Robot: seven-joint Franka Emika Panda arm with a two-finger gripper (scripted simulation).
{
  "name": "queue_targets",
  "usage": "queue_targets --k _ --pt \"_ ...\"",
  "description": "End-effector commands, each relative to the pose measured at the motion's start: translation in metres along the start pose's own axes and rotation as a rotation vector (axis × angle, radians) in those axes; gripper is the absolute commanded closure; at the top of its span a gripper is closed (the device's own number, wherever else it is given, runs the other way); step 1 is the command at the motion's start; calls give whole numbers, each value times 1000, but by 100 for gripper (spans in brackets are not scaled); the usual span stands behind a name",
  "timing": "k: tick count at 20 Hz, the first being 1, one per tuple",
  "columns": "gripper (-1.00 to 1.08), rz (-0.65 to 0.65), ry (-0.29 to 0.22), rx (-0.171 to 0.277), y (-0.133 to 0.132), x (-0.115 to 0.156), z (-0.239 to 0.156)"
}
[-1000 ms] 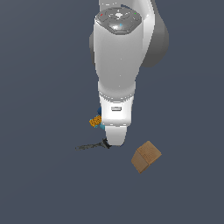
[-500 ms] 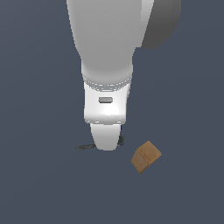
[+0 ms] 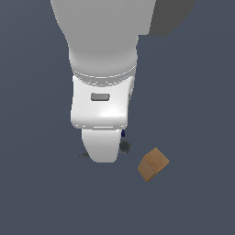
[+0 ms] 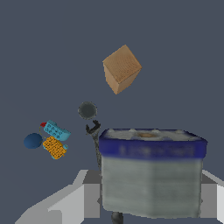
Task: Pick up a designated object from a clutter of objects.
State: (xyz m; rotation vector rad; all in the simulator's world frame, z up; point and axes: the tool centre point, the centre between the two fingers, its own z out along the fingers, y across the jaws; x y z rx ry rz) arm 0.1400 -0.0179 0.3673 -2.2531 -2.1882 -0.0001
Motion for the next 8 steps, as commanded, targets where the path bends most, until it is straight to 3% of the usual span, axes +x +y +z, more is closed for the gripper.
queue_targets --k 1,8 --pt "108 0 0 0 3 -1 -5" --pt "108 0 -1 0 6 -2 -9"
